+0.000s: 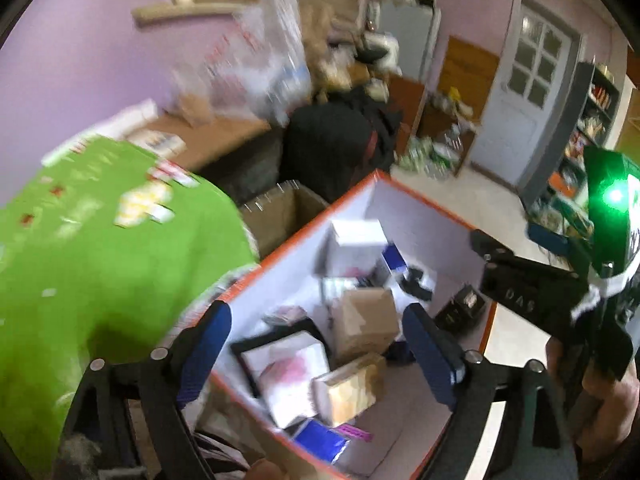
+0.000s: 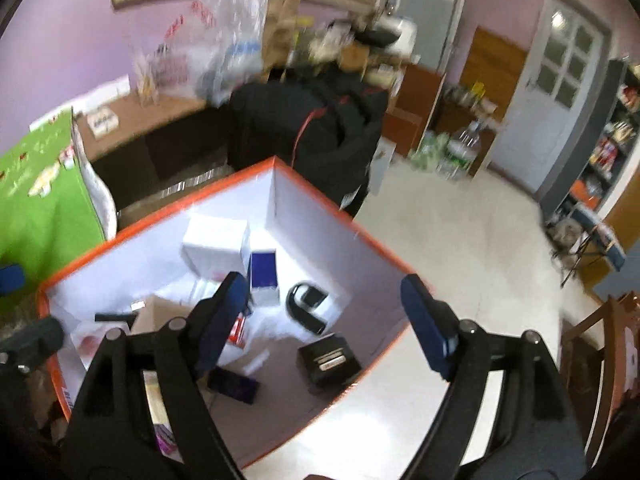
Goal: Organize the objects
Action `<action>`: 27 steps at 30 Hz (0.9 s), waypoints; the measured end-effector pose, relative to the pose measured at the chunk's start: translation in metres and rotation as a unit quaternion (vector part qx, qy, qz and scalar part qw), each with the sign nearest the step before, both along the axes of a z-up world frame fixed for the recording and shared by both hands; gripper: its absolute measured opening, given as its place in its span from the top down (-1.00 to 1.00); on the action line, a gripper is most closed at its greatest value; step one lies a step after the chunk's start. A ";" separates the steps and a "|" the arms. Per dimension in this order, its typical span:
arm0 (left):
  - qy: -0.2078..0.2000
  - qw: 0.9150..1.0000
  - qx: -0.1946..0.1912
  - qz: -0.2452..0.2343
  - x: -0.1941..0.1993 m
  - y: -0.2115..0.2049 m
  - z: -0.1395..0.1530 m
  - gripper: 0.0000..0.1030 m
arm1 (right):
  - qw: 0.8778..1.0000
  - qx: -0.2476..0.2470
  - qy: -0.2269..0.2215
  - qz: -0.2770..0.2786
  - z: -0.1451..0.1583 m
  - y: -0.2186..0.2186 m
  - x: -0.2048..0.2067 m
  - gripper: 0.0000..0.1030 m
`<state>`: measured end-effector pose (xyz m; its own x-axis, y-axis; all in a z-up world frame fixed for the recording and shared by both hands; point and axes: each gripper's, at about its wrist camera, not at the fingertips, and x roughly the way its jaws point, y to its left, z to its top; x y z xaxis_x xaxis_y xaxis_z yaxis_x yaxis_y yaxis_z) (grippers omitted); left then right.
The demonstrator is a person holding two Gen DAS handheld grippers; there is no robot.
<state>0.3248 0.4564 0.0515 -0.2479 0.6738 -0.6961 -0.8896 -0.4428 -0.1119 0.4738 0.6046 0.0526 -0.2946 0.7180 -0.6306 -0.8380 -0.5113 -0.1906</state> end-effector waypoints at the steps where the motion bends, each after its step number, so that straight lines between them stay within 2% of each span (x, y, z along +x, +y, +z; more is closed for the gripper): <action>1: 0.013 1.000 0.020 0.008 0.001 -0.011 0.010 -0.89 | 1.000 0.026 0.002 -0.009 0.010 -0.009 0.003 -0.75; 2: 0.023 0.999 0.035 0.013 0.001 -0.019 0.019 -1.00 | 0.999 0.046 0.005 -0.014 0.017 -0.016 0.005 -0.80; 5: 0.056 0.993 0.098 0.028 0.001 -0.047 0.046 -1.00 | 0.994 0.104 0.022 -0.029 0.037 -0.038 0.011 -0.93; 7: 0.057 0.991 0.122 0.023 -0.002 -0.055 0.054 -1.00 | 0.993 0.111 0.032 -0.014 0.043 -0.047 0.011 -0.94; 10: 0.061 0.990 0.129 0.014 -0.003 -0.054 0.056 -1.00 | 0.995 0.093 0.017 -0.018 0.042 -0.056 0.010 -0.94; 12: 0.060 0.992 0.108 0.019 -0.001 -0.050 0.051 -1.00 | 0.997 0.072 0.004 -0.008 0.035 -0.064 0.012 -0.94; 15: 0.032 0.997 0.069 0.013 0.003 -0.044 0.032 -1.00 | 0.999 0.027 -0.039 -0.002 0.013 -0.068 0.013 -0.94; 17: 0.014 0.999 0.031 0.006 0.008 -0.037 0.017 -1.00 | 0.999 -0.024 -0.048 0.001 -0.003 -0.061 0.013 -0.94; 20: -0.006 1.000 0.002 0.006 0.013 -0.031 -0.002 -1.00 | 0.997 -0.044 -0.059 0.005 -0.018 -0.057 0.015 -0.94; 23: -0.039 0.999 -0.007 0.004 0.012 -0.025 -0.013 -1.00 | 0.996 -0.065 -0.056 0.011 -0.026 -0.050 0.018 -0.94; 27: -0.081 0.996 -0.023 -0.003 0.011 -0.014 -0.027 -1.00 | 0.996 -0.062 -0.065 0.007 -0.029 -0.045 0.015 -0.94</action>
